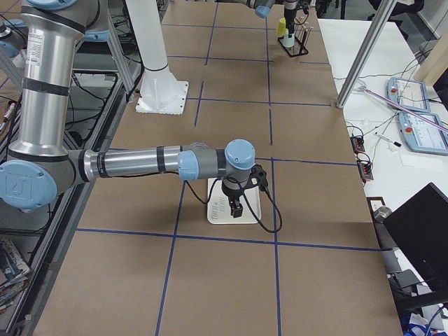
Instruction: Left arm grabs green cup and hands to right arm on tray
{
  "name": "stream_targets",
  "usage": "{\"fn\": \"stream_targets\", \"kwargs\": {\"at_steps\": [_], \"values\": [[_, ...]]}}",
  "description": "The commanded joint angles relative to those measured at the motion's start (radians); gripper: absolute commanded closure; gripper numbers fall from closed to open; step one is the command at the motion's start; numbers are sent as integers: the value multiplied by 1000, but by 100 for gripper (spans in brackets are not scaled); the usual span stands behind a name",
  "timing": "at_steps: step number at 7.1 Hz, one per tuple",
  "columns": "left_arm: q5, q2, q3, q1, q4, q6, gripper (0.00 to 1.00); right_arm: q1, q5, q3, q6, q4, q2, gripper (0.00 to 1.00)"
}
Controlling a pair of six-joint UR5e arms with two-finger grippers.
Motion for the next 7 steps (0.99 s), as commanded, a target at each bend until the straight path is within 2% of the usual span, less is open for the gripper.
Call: {"fn": "stream_targets", "kwargs": {"at_steps": [1,2,3,5,6,7], "values": [[3,-10,37,7,-31,1,0,0,1,0,0,1,0,0],[4,-13,43,16,-34,1,1,0,1,2,0,1,0,0],[3,-13,45,16,-34,3,18,0,1,0,0,0,0,0],[3,-15,43,16,-31,15,73,0,12,6,-2,1,-14,0],[7,-13,34,6,-25,15,85,0,12,5,-2,1,-14,0],[7,-3,-7,-22,-19,15,88,0,12,3,-2,1,-14,0]]}}
